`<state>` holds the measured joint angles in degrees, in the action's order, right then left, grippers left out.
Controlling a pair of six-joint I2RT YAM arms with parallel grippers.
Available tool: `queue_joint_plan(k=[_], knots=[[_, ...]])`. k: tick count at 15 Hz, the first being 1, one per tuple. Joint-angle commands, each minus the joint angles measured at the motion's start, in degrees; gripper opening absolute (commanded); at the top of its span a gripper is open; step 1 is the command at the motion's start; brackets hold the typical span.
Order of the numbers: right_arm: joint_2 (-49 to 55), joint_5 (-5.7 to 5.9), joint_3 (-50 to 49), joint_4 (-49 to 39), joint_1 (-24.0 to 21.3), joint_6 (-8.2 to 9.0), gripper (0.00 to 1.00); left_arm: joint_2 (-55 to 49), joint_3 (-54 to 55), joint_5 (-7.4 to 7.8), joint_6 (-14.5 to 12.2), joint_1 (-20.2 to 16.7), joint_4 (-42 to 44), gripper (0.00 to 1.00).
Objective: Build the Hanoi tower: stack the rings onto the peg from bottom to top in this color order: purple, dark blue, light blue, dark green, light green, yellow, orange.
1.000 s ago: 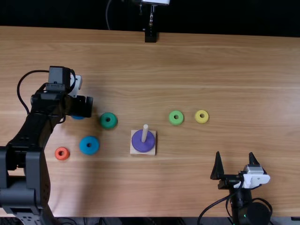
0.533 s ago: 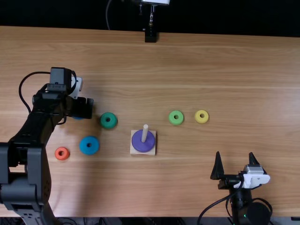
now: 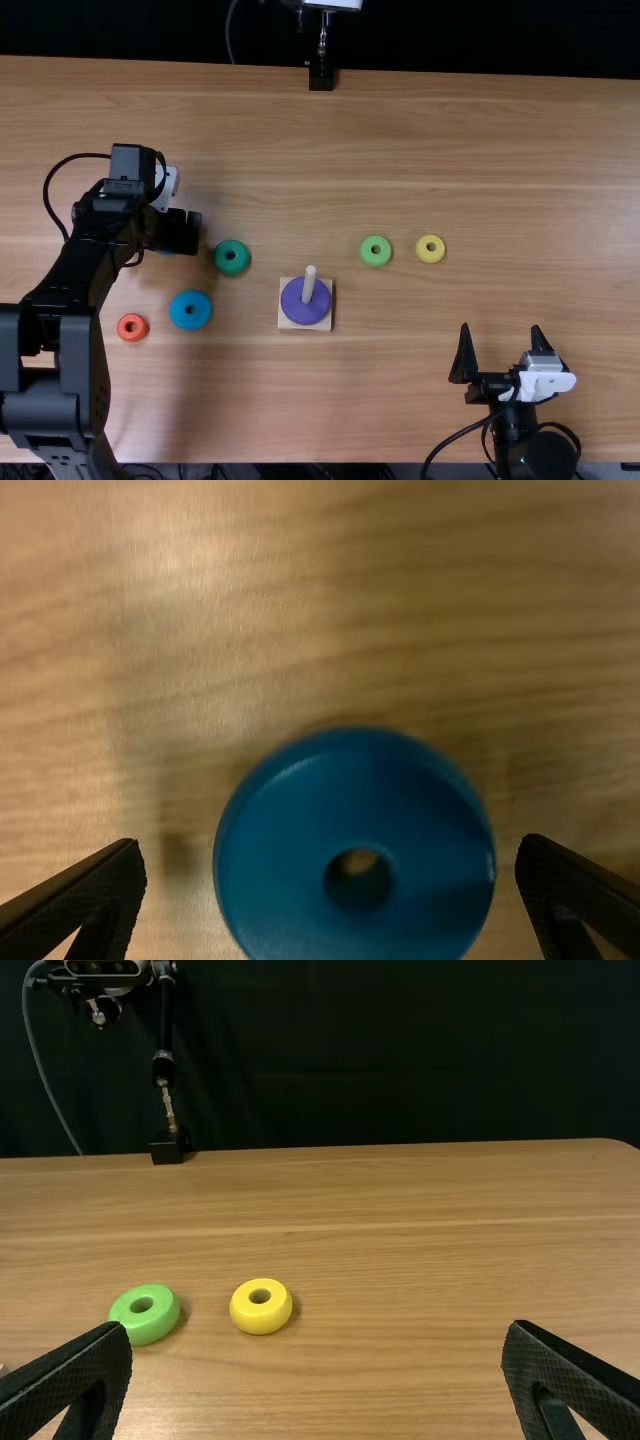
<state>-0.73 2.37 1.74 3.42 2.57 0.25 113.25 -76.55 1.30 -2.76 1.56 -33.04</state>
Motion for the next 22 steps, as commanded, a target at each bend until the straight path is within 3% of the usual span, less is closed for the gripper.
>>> queue_joint_plan(k=[1,2,3,5,7,8,10,11,16,22], knots=[[0.73,-0.47,-0.86,-0.41,-0.55,0.07,1.00,1.09,-1.23,-0.46,-0.40,0.81,-0.82,1.00],[0.73,-0.47,-0.86,-0.41,-0.55,0.07,1.00,1.09,-1.05,-0.67,-0.50,0.99,-0.92,1.00],[0.73,-0.47,-0.86,-0.41,-0.55,0.07,1.00,1.09,-0.97,-1.41,-0.61,1.16,-0.82,0.92],[0.73,-0.47,-0.86,-0.41,-0.55,0.07,1.00,1.09,-0.88,-1.83,-0.61,1.25,-0.82,0.71],[0.73,-0.47,-0.86,-0.41,-0.55,0.07,1.00,1.09,-0.79,-2.04,-0.61,1.95,-0.82,0.41],[0.73,-0.47,-0.86,-0.41,-0.55,0.07,1.00,1.09,-0.79,-2.99,-0.72,2.04,-0.82,0.28],[0.73,-0.47,-0.86,-0.41,-0.55,-0.04,1.00,1.09,-0.79,-5.20,-0.72,2.57,-0.82,0.12],[0.73,-0.47,-0.86,-0.41,-0.55,0.07,1.00,1.09,-0.79,-5.62,-0.72,2.74,-0.82,0.03],[0.73,-0.47,-0.86,-0.41,-0.55,-0.04,1.00,0.74,-1.41,-5.73,-0.50,2.83,-1.24,0.00],[0.73,-0.47,-0.86,-0.41,-0.55,-0.04,1.00,-5.67,-6.24,-5.41,-0.08,3.18,-9.78,0.00]])
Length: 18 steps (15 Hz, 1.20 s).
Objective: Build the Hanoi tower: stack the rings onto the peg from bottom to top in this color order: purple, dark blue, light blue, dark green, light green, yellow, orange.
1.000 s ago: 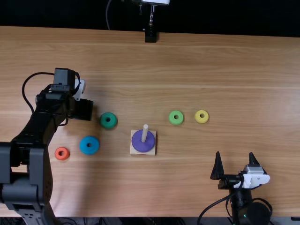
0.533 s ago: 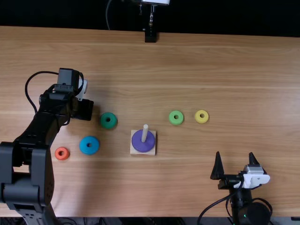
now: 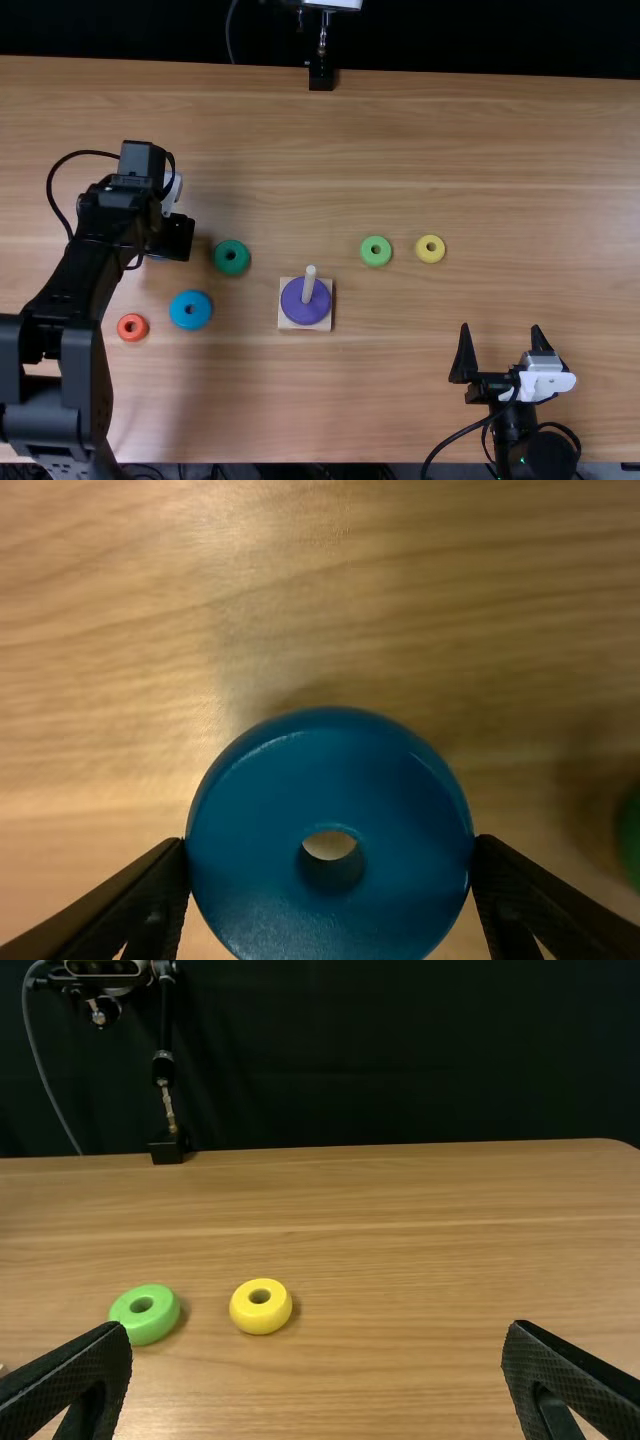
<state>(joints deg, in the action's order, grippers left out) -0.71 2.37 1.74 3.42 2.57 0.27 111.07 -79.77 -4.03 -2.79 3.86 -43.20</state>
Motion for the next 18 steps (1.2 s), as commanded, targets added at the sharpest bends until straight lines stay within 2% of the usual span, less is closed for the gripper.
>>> queue_joint_plan(k=[1,5,9,12,13,18], knots=[[0.71,-0.47,-0.86,-0.41,-0.55,0.04,1.00,-4.81,-3.90,-0.08,-0.17,1.86,-2.15,0.00],[0.71,-0.47,-0.86,-0.41,-0.55,0.04,1.00,-11.13,-5.31,0.45,0.26,5.72,-9.53,0.00],[0.71,-0.47,-0.86,-0.41,-0.55,-0.06,1.00,-13.86,-13.13,0.76,1.20,10.73,-20.29,0.00],[0.71,-0.47,-0.86,-0.41,-0.55,0.04,1.00,-14.30,-18.85,0.87,6.79,14.69,-30.42,0.00],[0.71,-0.47,-0.86,-0.41,-0.55,0.04,1.00,-14.56,-20.87,0.87,7.43,16.01,-32.84,0.00],[0.71,-0.47,-0.86,-0.41,-0.55,0.04,1.00,-14.65,-25.70,0.76,14.28,21.72,-36.11,0.00]])
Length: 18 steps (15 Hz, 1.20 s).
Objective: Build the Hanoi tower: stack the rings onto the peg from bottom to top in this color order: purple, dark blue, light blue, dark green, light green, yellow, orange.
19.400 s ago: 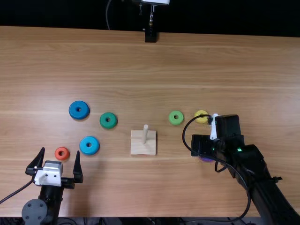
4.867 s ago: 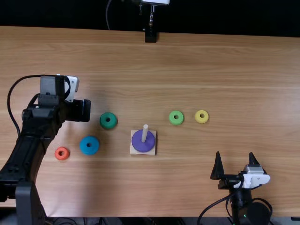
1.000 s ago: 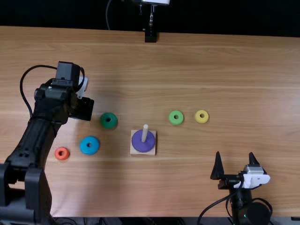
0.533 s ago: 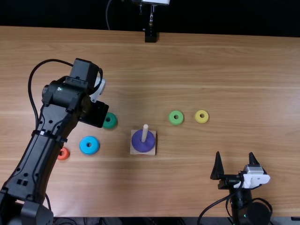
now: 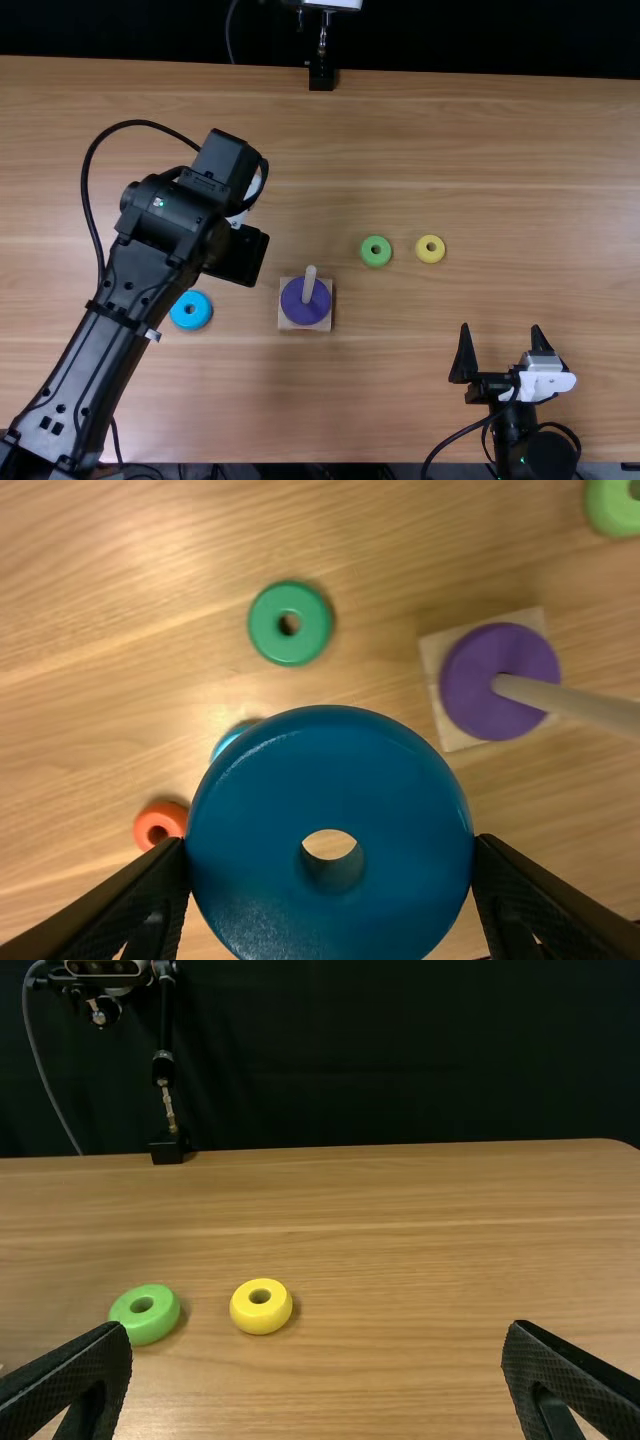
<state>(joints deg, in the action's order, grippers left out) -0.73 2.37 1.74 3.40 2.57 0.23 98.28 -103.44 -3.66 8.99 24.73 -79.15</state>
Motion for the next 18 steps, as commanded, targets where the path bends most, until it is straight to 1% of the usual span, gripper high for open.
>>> queue_joint_plan(k=[1,2,4,7,10,12,15,18], knots=[[0.73,-0.47,-0.86,-0.38,-0.55,0.09,1.00,-1.86,-2.03,0.39,3.35,2.16,-0.05,0.00],[0.73,-0.47,-0.86,-0.38,-0.55,0.09,1.00,-1.78,-2.03,0.39,4.08,3.04,-0.05,0.00],[0.73,-0.47,-0.86,-0.38,-0.55,0.09,1.00,-1.60,-2.47,0.39,4.61,4.80,-0.05,0.00],[0.73,-0.47,-0.86,-0.38,-0.55,0.09,1.00,-0.90,-4.67,0.39,6.51,6.38,-0.05,0.00],[0.73,-0.47,-0.86,-0.38,-0.55,0.09,1.00,1.30,-6.25,0.39,6.83,8.49,0.58,0.00],[0.73,-0.47,-0.86,-0.38,-0.55,-0.02,1.00,2.09,-7.30,0.39,7.78,9.72,0.79,0.00],[0.73,-0.47,-0.86,-0.38,-0.55,0.09,1.00,4.64,-9.59,0.39,7.88,10.43,0.69,0.00],[0.73,-0.47,-0.86,-0.38,-0.55,0.09,1.00,7.63,-11.26,0.39,7.99,12.27,0.79,0.00]])
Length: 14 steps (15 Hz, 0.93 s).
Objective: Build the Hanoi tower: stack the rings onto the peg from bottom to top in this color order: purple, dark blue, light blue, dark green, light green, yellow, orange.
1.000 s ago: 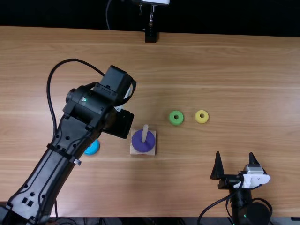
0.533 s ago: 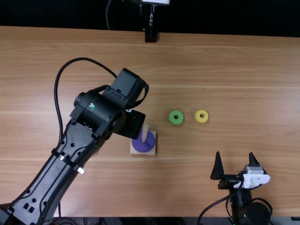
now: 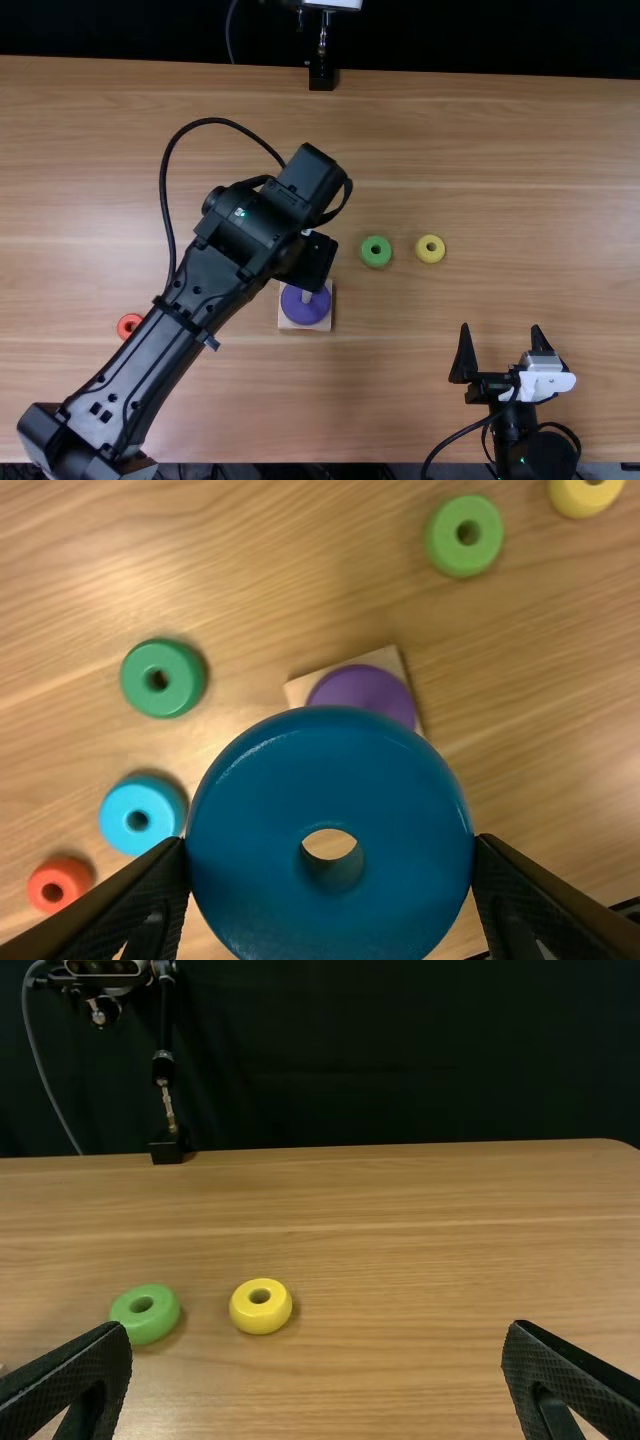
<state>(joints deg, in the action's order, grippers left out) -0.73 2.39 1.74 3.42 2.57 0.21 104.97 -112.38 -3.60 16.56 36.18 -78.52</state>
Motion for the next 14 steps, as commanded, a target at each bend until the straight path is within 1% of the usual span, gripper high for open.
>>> queue_joint_plan(k=[1,4,6,9,12,14], knots=[[0.73,-0.49,-0.86,-0.41,-0.55,0.11,1.00,1.12,-3.37,0.33,0.42,0.91,-0.16,0.00],[0.73,-0.49,-0.86,-0.41,-0.55,0.11,1.00,2.17,-3.81,0.33,0.42,1.96,-0.58,0.00],[0.73,-0.49,-0.86,-0.41,-0.55,0.11,1.00,2.35,-3.81,0.33,1.58,2.05,-0.58,0.00],[0.73,-0.49,-0.86,-0.41,-0.55,0.11,1.00,2.43,-3.81,0.33,1.79,3.45,-0.58,0.00],[0.73,-0.49,-0.86,-0.41,-0.55,0.00,1.00,2.43,-3.73,0.33,2.64,3.81,-0.58,0.00],[0.73,-0.49,-0.86,-0.41,-0.55,0.11,1.00,2.43,-3.55,0.33,2.64,3.98,-0.58,0.00]])
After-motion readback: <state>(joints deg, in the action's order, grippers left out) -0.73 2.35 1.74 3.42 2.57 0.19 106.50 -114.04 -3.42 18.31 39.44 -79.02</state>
